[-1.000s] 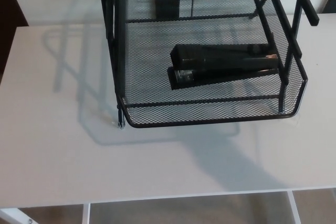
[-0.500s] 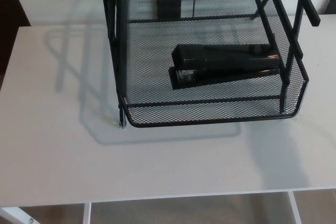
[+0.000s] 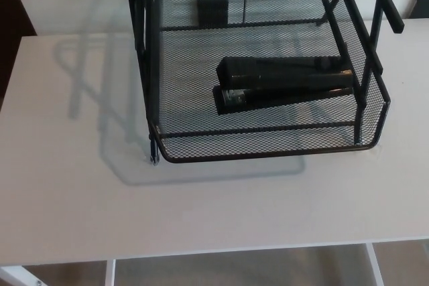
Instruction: The robot walks towards a desk on which a file tray is kept in the middle and a stapler is kept to its right. The robot lifts the stapler using its right hand and places it on the file tray.
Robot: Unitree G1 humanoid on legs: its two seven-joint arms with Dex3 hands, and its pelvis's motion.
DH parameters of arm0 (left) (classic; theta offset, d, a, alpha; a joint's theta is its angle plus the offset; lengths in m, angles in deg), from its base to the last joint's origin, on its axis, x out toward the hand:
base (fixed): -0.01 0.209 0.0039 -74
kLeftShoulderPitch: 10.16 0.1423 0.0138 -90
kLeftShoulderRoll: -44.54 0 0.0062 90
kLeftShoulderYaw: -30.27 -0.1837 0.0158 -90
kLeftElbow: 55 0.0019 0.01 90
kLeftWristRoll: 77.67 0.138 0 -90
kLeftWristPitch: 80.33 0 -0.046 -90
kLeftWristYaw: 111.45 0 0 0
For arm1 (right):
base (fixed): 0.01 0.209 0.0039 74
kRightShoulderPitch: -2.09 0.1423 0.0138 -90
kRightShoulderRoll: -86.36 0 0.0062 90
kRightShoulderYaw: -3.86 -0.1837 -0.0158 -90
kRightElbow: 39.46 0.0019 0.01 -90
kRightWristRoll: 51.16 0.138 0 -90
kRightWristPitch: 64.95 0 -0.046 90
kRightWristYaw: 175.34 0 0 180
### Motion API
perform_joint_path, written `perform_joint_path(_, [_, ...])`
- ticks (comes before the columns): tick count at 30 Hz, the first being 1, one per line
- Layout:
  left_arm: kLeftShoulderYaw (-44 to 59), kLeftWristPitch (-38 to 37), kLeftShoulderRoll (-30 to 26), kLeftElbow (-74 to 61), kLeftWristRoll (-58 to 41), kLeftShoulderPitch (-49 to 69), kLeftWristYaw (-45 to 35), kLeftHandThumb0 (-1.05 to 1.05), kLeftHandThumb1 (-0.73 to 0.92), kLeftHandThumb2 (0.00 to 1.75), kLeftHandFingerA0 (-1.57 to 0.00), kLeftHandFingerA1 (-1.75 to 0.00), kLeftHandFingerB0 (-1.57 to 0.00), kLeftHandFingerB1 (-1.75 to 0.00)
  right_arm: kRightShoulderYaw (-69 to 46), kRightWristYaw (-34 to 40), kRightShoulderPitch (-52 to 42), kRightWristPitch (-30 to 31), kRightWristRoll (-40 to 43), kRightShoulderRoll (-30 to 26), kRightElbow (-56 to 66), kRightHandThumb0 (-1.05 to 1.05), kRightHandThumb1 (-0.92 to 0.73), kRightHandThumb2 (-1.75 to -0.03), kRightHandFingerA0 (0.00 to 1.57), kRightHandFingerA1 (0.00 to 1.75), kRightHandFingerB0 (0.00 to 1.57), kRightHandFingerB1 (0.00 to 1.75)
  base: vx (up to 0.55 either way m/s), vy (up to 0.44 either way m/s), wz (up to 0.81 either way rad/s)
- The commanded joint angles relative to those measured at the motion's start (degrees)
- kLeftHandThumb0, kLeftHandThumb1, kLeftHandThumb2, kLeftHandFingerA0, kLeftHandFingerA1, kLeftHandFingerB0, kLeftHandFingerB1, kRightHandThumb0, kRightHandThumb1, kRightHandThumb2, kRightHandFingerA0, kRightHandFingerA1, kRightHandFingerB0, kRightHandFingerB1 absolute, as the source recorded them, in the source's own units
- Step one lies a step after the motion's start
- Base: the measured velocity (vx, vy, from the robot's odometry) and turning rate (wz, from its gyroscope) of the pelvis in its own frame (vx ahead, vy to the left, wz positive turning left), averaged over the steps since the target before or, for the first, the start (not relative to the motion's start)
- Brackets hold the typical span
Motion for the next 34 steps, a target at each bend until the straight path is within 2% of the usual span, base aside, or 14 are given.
perform_joint_path(1, [8.9,2.0,-1.1,0.4,-8.4,1.6,-3.0,-0.78,0.51,1.12,-0.34,-0.79,-0.29,-0.73,-21.6,21.5,-6.6,-0.1,23.2,14.9,-17.5,-0.5,-0.64,-0.61,0.19,0.54,0.24,0.29,0.0,0.0,0.0])
perform_joint_path(3, [9.1,2.0,-0.8,0.7,-7.9,1.7,-2.6,-0.77,0.48,1.09,-0.36,-0.79,-0.29,-0.73,-20.8,15.9,-8.3,12.7,21.8,12.1,-18.5,-0.68,-0.51,-0.87,0.0,0.24,0.0,0.17,0.0,0.0,0.0])
perform_joint_path(5, [8.7,1.0,-0.7,0.8,-6.8,2.0,-2.8,-0.78,0.5,1.1,-0.34,-0.78,-0.28,-0.72,-16.7,13.4,-10.4,14.3,17.6,11.1,-18.5,-0.75,-0.51,-0.87,0.01,0.35,0.0,0.15,0.0,0.0,0.0])
perform_joint_path(6, [8.2,0.4,-0.7,0.9,-5.6,2.0,-2.2,-0.79,0.51,1.11,-0.36,-0.79,-0.3,-0.73,-3.8,12.5,-16.1,7.4,4.5,10.0,-16.9,-0.9,-0.73,-1.06,0.01,0.25,0.0,0.08,0.0,0.0,0.0])
perform_joint_path(11, [9.8,1.4,-0.6,0.0,-5.7,2.1,-2.6,-0.79,0.52,1.08,-0.36,-0.82,-0.34,-0.77,-7.2,15.8,-11.7,10.5,12.5,9.7,-21.5,-0.62,-0.41,-0.81,0.04,0.51,0.0,0.26,0.0,0.0,0.0])
perform_joint_path(13, [9.5,1.4,-0.8,-0.7,-5.0,2.2,-2.9,-0.8,0.52,1.08,-0.35,-0.81,-0.33,-0.77,-6.0,13.1,-11.1,9.9,14.4,8.9,-24.1,-0.62,-0.45,-0.82,0.0,0.35,0.0,0.17,0.0,0.0,0.0])
perform_joint_path(14, [9.7,1.8,-0.8,-0.8,-5.0,2.1,-2.9,-0.83,0.47,1.08,-0.31,-0.77,-0.29,-0.73,-4.8,11.5,-11.5,8.9,14.8,8.4,-25.1,-0.57,-0.67,-0.6,0.0,0.38,0.0,0.2,0.0,0.0,0.0])
perform_joint_path(16, [8.7,2.3,-0.8,-0.2,-3.6,1.4,-1.9,-0.77,0.48,1.08,-0.34,-0.77,-0.3,-0.72,3.0,10.9,-14.1,0.3,9.9,7.4,-27.4,-0.76,-0.53,-0.89,0.01,0.28,0.0,0.12,0.0,0.0,0.0])
perform_joint_path(18, [8.1,2.4,-1.0,0.0,-3.0,1.3,-2.0,-0.77,0.48,1.08,-0.33,-0.77,-0.3,-0.72,5.7,10.2,-13.8,-2.4,10.4,5.8,-31.5,-0.74,-0.52,-0.87,0.0,0.25,0.0,0.13,0.0,0.0,0.0])
perform_joint_path(19, [8.1,2.5,-1.0,-0.2,-3.1,1.3,-2.0,-0.83,0.44,1.07,-0.39,-0.8,-0.32,-0.74,6.7,10.8,-13.9,-3.5,10.6,5.5,-32.1,-0.66,-0.66,-0.6,0.01,0.3,0.0,0.18,0.0,0.0,0.0])
perform_joint_path(20, [8.5,2.9,-1.0,-0.4,-3.7,1.4,-2.3,-0.74,0.5,1.05,-0.39,-0.81,-0.35,-0.75,8.0,11.4,-13.8,-5.4,10.7,5.3,-33.2,-0.78,-0.51,-0.83,0.0,0.1,0.0,0.07,0.0,0.0,0.0])
perform_joint_path(21, [9.2,3.2,-1.0,-0.4,-4.4,1.2,-3.0,-0.76,0.6,0.87,-0.32,-0.88,-0.29,-0.8,7.9,10.5,-12.8,-3.8,12.5,5.3,-33.1,-0.79,-0.49,-0.78,0.0,0.04,0.0,0.04,0.0,0.0,0.0])
perform_joint_path(22, [9.2,3.2,-0.9,-0.3,-4.4,1.1,-2.7,-0.75,0.46,1.07,-0.32,-0.75,-0.29,-0.71,7.9,10.2,-12.5,-4.1,13.8,5.3,-33.2,-0.75,-0.46,-0.77,0.0,0.07,0.0,0.04,0.0,0.0,0.0])
perform_joint_path(34, [6.9,1.6,-1.0,-0.1,-1.9,0.9,-1.4,-0.84,0.5,1.1,-0.31,-0.76,-0.27,-0.71,15.2,9.8,-13.7,-6.4,17.3,2.8,-33.7,-0.75,-0.52,-0.84,0.0,0.14,0.0,0.08,0.0,0.0,0.0])
